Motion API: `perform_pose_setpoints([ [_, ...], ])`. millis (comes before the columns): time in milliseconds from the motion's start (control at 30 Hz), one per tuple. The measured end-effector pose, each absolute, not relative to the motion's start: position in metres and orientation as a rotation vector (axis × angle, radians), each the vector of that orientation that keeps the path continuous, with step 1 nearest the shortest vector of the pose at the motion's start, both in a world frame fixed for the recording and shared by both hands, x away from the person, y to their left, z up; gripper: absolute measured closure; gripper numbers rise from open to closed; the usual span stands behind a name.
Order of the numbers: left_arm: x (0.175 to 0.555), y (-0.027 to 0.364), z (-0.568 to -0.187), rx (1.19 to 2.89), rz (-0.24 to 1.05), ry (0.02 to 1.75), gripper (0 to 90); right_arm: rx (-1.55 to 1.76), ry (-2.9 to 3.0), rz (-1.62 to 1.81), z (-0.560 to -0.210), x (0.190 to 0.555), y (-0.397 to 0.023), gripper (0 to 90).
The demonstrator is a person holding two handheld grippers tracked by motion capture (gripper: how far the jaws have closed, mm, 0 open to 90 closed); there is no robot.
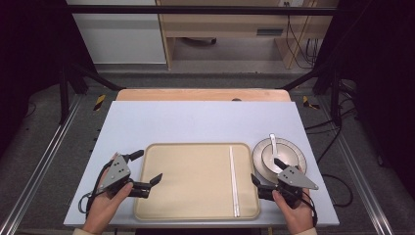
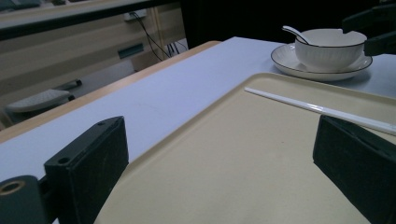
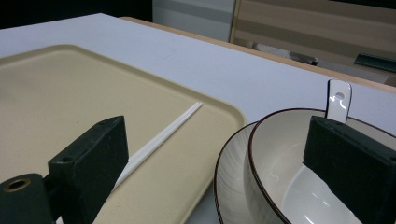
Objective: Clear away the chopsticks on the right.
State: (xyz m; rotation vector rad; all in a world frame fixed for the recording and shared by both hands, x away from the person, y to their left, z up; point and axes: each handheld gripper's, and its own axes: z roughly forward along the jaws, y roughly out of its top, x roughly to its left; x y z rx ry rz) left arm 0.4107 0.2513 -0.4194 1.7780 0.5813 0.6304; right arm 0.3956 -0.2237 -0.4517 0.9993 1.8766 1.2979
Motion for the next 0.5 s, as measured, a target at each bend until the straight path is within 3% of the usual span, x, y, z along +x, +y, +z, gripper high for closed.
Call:
perform_pose_setpoints([
  [500, 0.399, 0.297, -0.428, 1.721, 0.698, 0.614, 3.0, 0.986, 1.877, 1.313, -0.452, 0.395, -0.222, 6.5],
])
